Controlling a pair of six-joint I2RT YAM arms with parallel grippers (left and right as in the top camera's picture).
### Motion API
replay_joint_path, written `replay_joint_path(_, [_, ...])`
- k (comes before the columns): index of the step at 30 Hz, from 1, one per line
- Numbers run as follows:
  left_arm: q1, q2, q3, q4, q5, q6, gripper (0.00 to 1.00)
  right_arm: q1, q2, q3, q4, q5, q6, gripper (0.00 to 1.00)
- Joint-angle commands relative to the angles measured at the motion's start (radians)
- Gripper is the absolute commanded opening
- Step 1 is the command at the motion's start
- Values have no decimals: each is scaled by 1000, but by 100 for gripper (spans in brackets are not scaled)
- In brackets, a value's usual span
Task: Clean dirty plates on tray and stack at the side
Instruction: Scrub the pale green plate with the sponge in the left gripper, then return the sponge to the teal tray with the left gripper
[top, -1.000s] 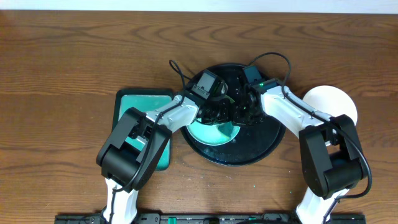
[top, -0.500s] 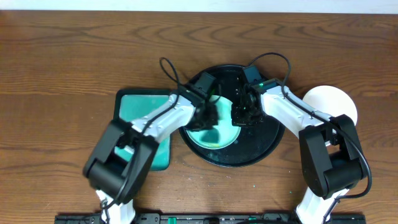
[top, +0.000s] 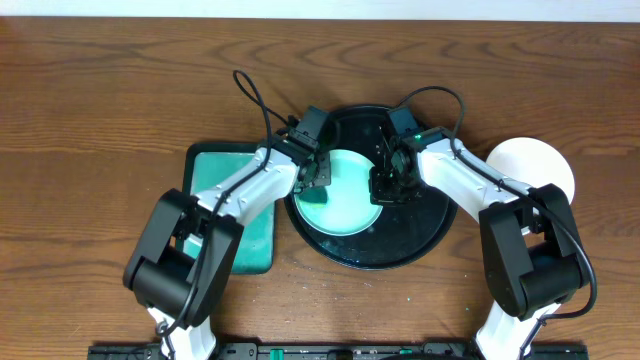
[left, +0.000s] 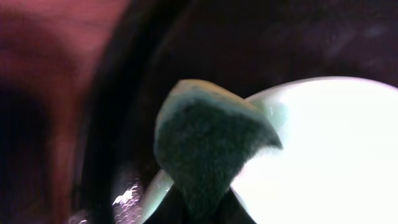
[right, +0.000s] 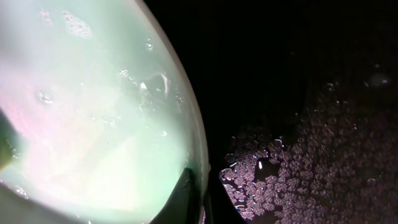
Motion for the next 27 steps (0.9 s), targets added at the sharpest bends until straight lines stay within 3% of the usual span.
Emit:
replay_joint_path(1, [17,87,-11,137,346,-15,8,17,53,-33,-9,51,-40,1])
replay_joint_path(6, [7,153,-11,246,586,-87,7,17,53,-33,-9,53,-40,1])
replay_joint_path(13, [-29,151,-11,209,641,-35,7,17,53,-33,-7,53,-40,1])
replay_joint_path(16, [-22,147,-11,119,536,-34,7,17,53,-33,-8,53,-40,1])
replay_joint_path(23, [24,32,-11,-164,77,-64,7,17,53,-33,-8,53,-40,1])
replay_joint_path(27, [63,-105,-11,-219,3,-60,7,17,53,-33,-5,53,-40,1])
